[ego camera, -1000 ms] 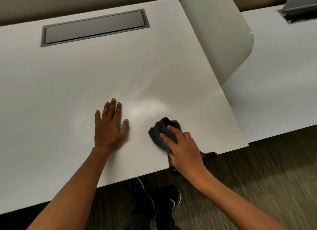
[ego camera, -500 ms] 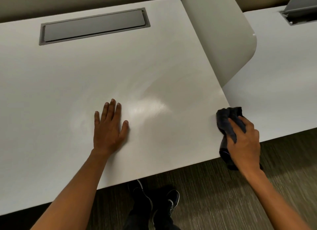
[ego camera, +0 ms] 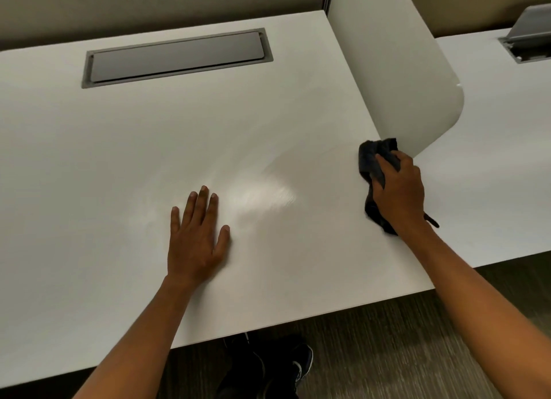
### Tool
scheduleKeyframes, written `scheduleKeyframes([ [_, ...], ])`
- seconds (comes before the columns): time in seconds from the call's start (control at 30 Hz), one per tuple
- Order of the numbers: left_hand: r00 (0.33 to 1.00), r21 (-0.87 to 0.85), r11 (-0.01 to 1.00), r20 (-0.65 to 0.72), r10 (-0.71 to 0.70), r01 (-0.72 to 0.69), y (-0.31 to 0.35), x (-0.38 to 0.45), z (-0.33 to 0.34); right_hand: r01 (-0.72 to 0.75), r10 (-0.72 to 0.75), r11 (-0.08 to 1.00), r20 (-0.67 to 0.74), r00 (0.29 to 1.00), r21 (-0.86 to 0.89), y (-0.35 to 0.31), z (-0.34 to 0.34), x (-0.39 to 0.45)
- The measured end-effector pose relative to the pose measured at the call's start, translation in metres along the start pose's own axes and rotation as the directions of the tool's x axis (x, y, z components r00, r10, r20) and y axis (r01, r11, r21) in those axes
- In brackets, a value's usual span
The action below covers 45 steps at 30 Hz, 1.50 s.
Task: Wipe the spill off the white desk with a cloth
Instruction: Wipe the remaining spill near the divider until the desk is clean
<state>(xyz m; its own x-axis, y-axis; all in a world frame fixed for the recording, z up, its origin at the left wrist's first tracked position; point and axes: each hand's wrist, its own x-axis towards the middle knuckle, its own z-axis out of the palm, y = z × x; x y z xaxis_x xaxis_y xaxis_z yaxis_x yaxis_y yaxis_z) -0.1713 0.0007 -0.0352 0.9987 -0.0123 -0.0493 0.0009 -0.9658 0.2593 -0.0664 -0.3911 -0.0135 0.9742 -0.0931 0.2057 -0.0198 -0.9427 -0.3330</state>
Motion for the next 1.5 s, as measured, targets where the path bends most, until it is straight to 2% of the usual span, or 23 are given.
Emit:
scheduleKeyframes([
  [0.53, 1.000, 0.010, 1.000, -0.010, 0.004, -0.004, -0.002, 0.001, 0.003, -0.071, 0.072, 0.997, 0.032, 0.997, -0.031, -0.047, 0.039, 0.130],
  [0.73, 1.000, 0.003, 1.000, -0.013, 0.007, -0.007, -0.002, 0.001, 0.003, -0.077, 0.080, 0.996, 0.056, 0.995, -0.054, -0.049, 0.046, 0.145],
  [0.83, 1.000, 0.008, 1.000, -0.015, 0.005, -0.005, -0.002, 0.001, 0.003, -0.026, 0.028, 0.999, 0.074, 0.997, -0.030, -0.054, 0.047, 0.143],
  [0.93, 1.000, 0.004, 1.000, -0.010, 0.006, -0.006, -0.003, 0.001, 0.003, 0.083, -0.084, 0.996, 0.114, 0.990, 0.015, -0.080, 0.053, 0.129],
  [1.07, 1.000, -0.003, 1.000, -0.007, 0.009, -0.010, -0.003, 0.000, 0.003, 0.212, -0.240, 0.963, 0.165, 0.957, 0.170, -0.148, 0.058, 0.077],
  [1.27, 1.000, -0.039, 0.999, -0.030, -0.006, 0.004, -0.002, -0.001, 0.001, 0.424, -0.469, 0.882, 0.277, 0.839, 0.207, -0.212, 0.062, -0.022],
  [1.37, 0.999, -0.056, 0.998, -0.034, 0.000, -0.002, -0.003, -0.001, 0.000, 0.446, -0.500, 0.864, 0.302, 0.812, 0.232, -0.220, 0.057, -0.064],
  [1.5, 1.000, -0.051, 0.999, -0.024, 0.003, -0.004, -0.002, -0.002, -0.001, 0.409, -0.470, 0.878, 0.284, 0.836, 0.250, -0.210, 0.051, -0.084],
])
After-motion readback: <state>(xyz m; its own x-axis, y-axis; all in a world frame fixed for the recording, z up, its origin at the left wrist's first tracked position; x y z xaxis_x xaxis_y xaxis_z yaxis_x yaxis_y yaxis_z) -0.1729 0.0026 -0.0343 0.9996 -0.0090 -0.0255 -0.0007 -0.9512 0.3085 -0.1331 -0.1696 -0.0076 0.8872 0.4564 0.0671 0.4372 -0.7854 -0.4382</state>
